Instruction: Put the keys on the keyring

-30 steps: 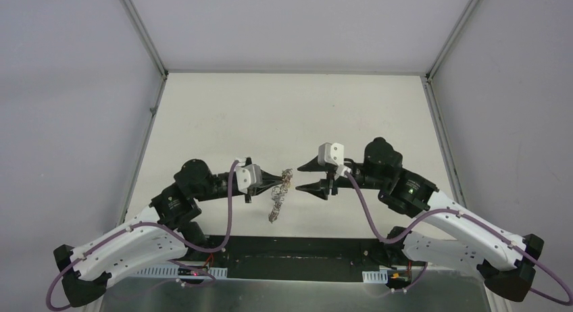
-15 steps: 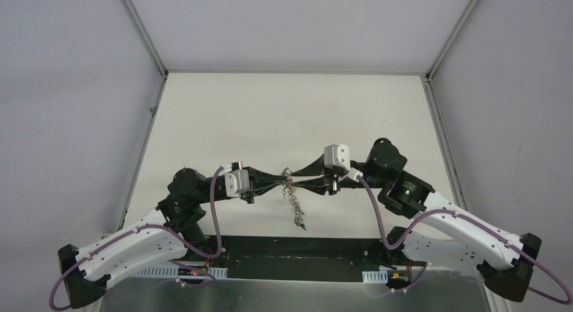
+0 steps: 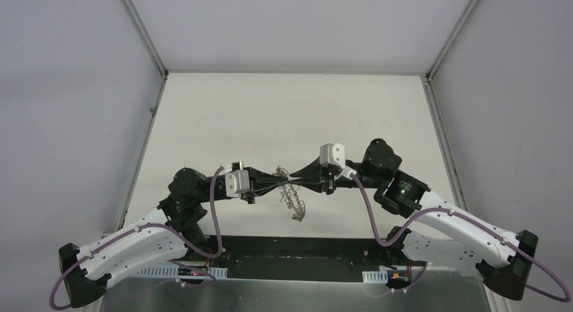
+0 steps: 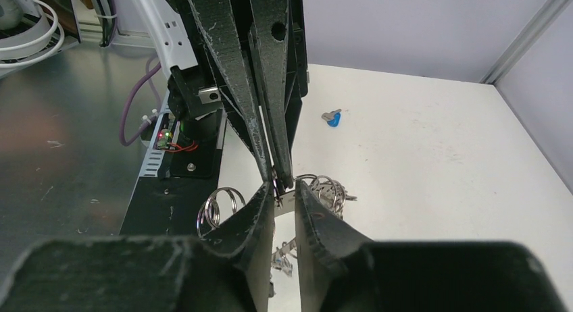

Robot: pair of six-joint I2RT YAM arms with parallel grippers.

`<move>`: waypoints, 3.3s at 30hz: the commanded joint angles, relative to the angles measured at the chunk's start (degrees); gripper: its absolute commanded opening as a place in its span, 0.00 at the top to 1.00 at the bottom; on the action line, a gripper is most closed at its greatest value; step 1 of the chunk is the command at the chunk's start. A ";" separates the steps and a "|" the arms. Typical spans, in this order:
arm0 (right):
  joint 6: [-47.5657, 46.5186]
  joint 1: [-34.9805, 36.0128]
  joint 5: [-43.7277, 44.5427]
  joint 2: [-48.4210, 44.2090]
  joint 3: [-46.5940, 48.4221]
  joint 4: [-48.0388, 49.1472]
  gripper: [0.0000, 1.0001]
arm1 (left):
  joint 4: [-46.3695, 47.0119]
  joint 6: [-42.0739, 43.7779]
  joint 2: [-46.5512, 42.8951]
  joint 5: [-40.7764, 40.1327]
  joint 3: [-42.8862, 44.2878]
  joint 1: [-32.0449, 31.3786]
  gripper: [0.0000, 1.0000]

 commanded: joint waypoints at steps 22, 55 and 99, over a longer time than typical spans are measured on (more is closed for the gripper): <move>2.37 -1.81 1.11 -0.19 -2.28 3.17 0.83 | 2.96 0.07 1.00 2.46 4.58 -0.11 1.00; 6.55 -4.17 1.18 -3.10 -7.79 5.46 1.00 | -6.31 -8.42 0.53 -1.95 9.41 -0.09 0.01; 10.59 -4.36 -0.45 -6.28 -13.51 -1.72 1.00 | -67.10 -43.50 39.58 -34.22 24.73 52.57 0.14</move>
